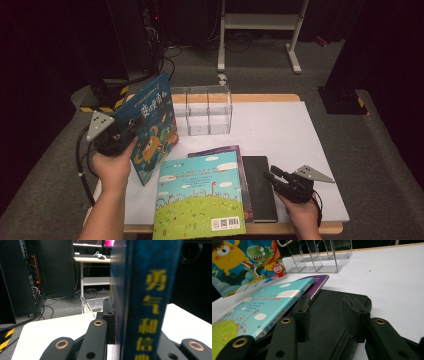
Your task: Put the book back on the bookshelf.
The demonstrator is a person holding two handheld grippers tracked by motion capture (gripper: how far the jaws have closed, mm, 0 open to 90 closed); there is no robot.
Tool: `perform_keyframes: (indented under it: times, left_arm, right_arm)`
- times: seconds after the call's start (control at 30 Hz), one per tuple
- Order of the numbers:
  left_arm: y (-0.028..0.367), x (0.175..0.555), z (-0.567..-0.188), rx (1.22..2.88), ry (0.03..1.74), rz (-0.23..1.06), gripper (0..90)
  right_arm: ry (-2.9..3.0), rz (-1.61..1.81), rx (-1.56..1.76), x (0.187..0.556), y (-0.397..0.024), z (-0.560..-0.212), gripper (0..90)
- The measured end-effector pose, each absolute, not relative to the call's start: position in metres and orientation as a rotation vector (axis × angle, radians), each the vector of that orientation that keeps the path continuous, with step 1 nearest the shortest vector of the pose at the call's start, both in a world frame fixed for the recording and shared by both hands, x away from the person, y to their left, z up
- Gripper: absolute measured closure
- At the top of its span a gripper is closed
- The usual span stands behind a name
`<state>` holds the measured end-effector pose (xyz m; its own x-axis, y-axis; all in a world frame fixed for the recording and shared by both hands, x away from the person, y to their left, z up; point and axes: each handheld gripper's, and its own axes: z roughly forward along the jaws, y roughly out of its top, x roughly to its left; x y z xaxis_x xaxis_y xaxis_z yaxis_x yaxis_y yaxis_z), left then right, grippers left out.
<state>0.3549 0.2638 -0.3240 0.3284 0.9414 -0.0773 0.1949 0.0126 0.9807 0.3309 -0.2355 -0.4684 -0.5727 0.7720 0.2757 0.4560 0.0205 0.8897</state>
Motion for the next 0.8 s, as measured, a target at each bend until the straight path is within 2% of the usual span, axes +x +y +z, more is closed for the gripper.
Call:
perform_keyframes:
  times: [0.3, 0.5, 0.8]
  left_arm:
    - [0.252, 0.372, -0.32, 1.401, 1.107, 0.864, 82.9]
    - [0.242, 0.384, -0.319, 1.393, 1.111, 0.882, 82.9]
    - [0.227, 0.41, -0.322, 1.354, 1.138, 0.954, 82.9]
  right_arm:
    - [2.023, 1.405, 1.18, 0.331, -0.236, -0.466, 55.9]
    - [2.007, 1.196, 1.072, 0.325, -0.238, -0.457, 49.0]
    - [1.982, 1.279, 1.121, 0.316, -0.252, -0.466, 48.9]
